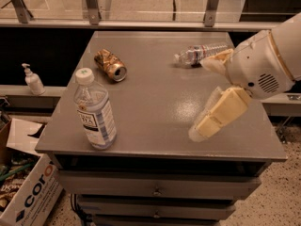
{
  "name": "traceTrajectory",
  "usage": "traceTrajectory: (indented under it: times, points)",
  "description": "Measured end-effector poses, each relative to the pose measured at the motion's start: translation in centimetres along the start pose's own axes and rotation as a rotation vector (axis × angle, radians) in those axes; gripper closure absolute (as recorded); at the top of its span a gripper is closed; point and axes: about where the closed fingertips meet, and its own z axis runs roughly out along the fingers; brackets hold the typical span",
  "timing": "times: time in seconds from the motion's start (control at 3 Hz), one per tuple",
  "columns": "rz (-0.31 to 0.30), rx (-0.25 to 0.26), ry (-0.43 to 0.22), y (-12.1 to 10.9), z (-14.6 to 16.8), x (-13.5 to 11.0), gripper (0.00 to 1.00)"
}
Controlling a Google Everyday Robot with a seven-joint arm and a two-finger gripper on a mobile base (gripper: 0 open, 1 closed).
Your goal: Knock blue plastic bottle over
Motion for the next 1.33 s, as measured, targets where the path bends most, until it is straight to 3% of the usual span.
traceTrajectory:
  times: [0.33,1.0,1.33]
  points:
    - [0.003,-0.026,-0.072,0.9,2.5,-1.8,0.0]
    - [0.028,-0.036,-0.14,1.9,3.0,-1.5,0.0]
    - [0.04,-0.041,-0.229,2.4,5.4,-2.5,0.0]
